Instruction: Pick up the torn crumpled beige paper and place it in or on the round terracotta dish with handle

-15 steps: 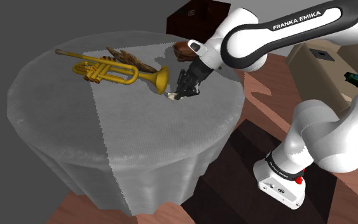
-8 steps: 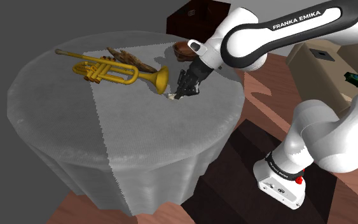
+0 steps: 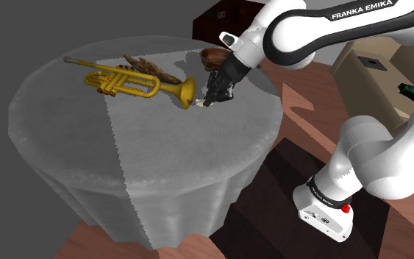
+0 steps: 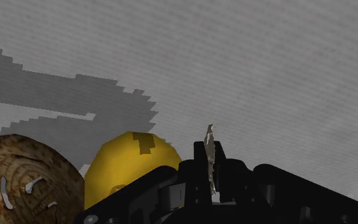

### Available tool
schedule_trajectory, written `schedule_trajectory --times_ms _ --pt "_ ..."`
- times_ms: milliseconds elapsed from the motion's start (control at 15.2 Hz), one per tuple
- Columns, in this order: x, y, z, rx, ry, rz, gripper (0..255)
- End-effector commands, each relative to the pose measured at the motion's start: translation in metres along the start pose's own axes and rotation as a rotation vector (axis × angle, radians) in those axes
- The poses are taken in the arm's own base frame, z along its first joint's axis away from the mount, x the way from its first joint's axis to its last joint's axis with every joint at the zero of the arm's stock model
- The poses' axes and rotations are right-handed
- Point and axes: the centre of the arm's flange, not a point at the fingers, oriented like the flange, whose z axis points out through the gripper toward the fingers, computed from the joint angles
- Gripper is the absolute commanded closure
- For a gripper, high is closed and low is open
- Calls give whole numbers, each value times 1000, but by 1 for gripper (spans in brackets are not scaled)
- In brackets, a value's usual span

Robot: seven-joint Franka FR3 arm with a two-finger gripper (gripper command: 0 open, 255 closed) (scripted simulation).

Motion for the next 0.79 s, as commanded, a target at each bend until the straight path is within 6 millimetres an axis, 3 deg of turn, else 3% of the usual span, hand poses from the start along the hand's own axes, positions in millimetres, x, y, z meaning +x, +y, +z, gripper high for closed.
schedule_trajectory --times_ms 0,726 --pt "7 1 -9 0 -1 0 255" --pt "37 5 -58 0 -1 0 255"
